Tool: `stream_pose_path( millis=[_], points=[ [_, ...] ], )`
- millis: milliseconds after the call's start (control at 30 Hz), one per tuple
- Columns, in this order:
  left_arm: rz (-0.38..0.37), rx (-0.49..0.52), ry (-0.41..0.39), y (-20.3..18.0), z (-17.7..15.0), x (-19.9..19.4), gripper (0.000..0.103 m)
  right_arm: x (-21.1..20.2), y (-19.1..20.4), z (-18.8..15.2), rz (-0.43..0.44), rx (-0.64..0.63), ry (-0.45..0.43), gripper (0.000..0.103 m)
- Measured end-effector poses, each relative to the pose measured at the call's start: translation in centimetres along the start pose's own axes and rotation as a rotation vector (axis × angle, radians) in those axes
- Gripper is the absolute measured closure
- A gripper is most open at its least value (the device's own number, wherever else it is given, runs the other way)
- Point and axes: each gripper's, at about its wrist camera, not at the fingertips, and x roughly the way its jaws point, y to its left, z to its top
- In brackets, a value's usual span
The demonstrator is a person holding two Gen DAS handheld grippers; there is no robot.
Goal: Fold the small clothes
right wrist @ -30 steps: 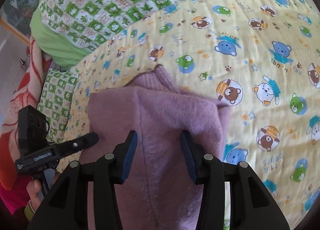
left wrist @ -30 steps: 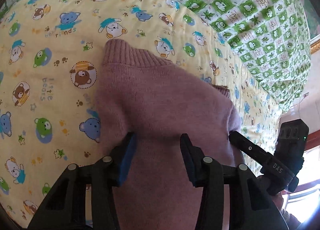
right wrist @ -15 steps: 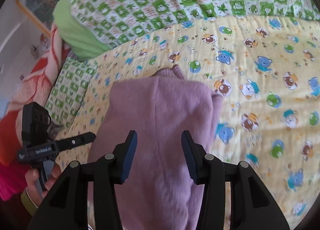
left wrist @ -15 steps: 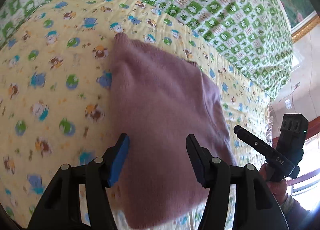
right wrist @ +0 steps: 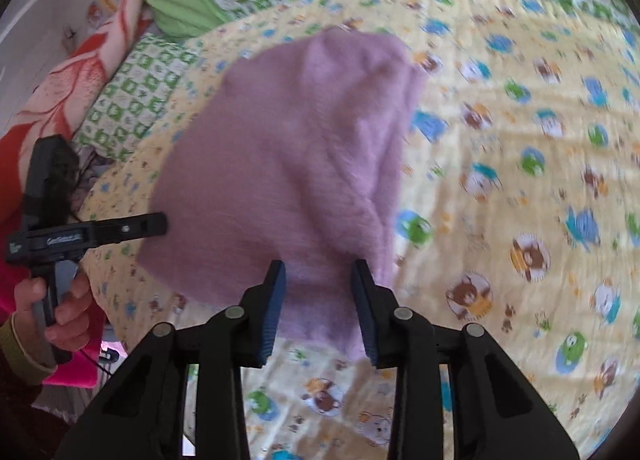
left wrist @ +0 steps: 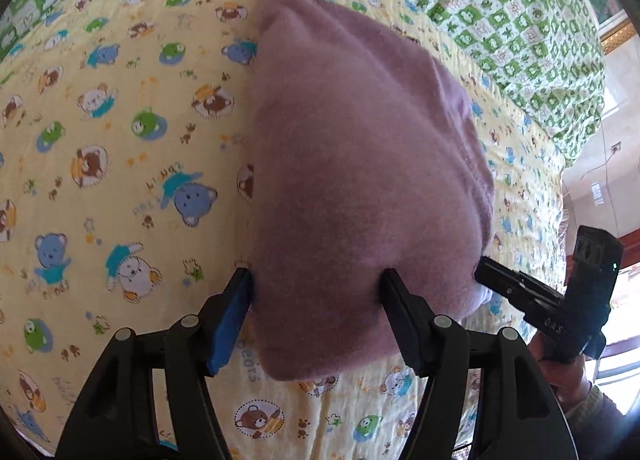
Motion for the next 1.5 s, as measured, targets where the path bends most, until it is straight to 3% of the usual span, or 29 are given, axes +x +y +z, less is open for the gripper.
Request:
stream_pose_path(
  millis=[167, 467, 500, 567, 633, 833, 1200, 1500],
  points=[
    [0.026, -0.008, 0.002, 0.0, -1.2, 1.0, 0.032, 0.5, -0.4, -0.1, -0.014, 0.004, -0.003, 0.077],
    [0.110, 0.062, -0.089, -1.9, -3.6, -3.2, 0.034, -3.7, 2.3, -1.7, -0.038, -0.029, -0.095, 0.073],
    [0.109, 0.059, -0.102, -1.9, -4.0, -3.7, 0.034, -4.1, 2.6, -2.1, -0.041, -0.032, -0.103, 0.071],
    [0.110, 0.057, -0.123, -1.9, -4.8, -4.5, 0.034, -4.6, 3.1, -2.8, -0.058, -0.035, -0.111, 0.047],
    [0.126, 0.063, -0.148, -2.1, -5.8, -5.2, 0.034, -5.2, 3.6, -3.7, -0.066, -0.037, -0.135, 0.036],
    [0.192, 0.116, -0.198, -2.8, -8.2, -6.2, 0.032, -5.6, 4.5, -6.5, -0.077, -0.039, -0.144, 0.026],
    [0.292, 0.199, -0.322, -2.5, -12.5, -7.0, 0.019, -5.2, 5.9, -10.3, -0.110, -0.083, -0.175, 0.014],
    [0.340, 0.321, -0.329, -4.1, -12.1, -7.0, 0.018, -5.3, 8.1, -10.2, -0.126, -0.190, -0.236, 0.014]
  ],
)
